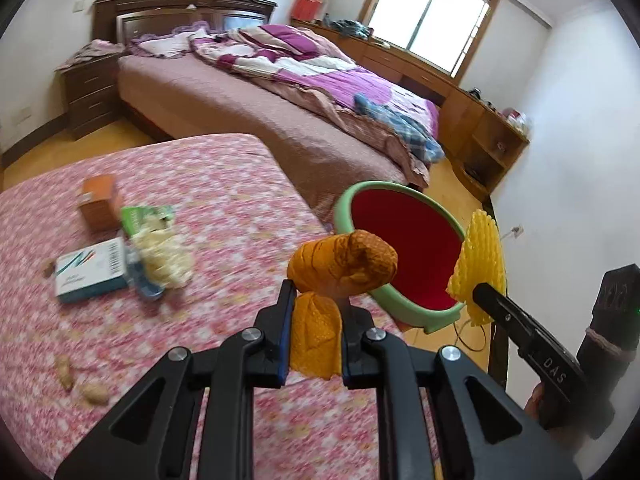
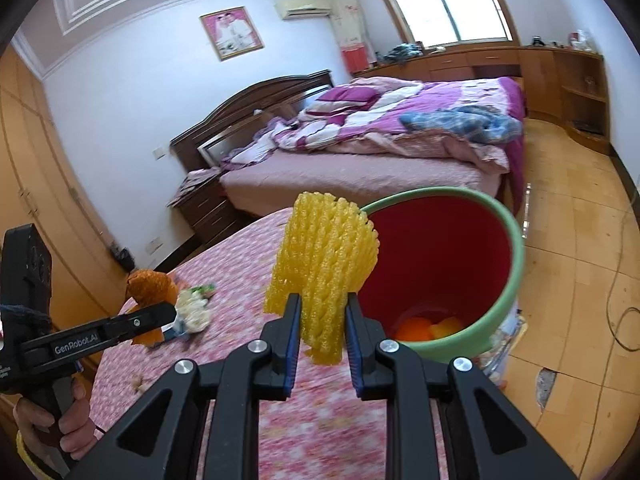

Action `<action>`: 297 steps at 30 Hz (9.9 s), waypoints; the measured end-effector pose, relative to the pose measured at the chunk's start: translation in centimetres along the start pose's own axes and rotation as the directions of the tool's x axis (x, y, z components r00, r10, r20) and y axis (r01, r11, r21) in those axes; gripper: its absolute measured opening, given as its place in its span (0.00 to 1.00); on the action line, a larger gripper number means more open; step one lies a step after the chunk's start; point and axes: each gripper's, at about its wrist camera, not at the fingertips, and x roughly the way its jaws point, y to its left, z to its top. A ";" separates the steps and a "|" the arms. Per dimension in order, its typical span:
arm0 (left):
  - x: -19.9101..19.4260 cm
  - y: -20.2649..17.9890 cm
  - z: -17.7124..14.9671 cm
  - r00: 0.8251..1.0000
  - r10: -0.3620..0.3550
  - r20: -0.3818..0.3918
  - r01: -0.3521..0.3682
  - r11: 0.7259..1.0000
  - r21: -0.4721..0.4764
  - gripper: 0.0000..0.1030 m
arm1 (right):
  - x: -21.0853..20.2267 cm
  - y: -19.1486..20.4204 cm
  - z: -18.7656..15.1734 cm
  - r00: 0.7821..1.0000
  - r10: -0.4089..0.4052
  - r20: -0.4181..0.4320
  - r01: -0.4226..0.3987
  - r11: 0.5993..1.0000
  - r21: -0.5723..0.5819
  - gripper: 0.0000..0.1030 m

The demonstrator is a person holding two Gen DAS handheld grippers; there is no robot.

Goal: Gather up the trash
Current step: 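Carry both nets over the red bucket and open both tools to drop them, then move both open tools back from the bucket toward the trash pile, then grasp the white crumpled plastic bag with the right tool while the left tool grasps the white medicine box, then lift the plastic bag with the right tool while the left tool lifts the Meteospasmyl box, then carry both items over the red bucket and open both tools to drop them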

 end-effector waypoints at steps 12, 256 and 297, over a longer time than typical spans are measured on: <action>7.7 -5.3 2.3 0.994 -0.071 -0.082 0.079 0.993 0.092 0.17 | 2.0 -6.5 1.8 0.996 -0.090 -0.013 0.091 0.993 0.080 0.23; -5.8 11.2 -3.5 0.978 0.179 0.107 -0.152 0.962 -0.226 0.51 | 4.2 6.3 -1.5 0.970 0.219 -0.107 -0.218 0.976 0.022 0.26; 11.2 -7.1 2.5 0.996 -0.031 -0.081 0.043 0.987 0.152 0.51 | 4.2 -8.5 0.5 0.998 -0.060 -0.011 0.061 0.979 0.194 0.30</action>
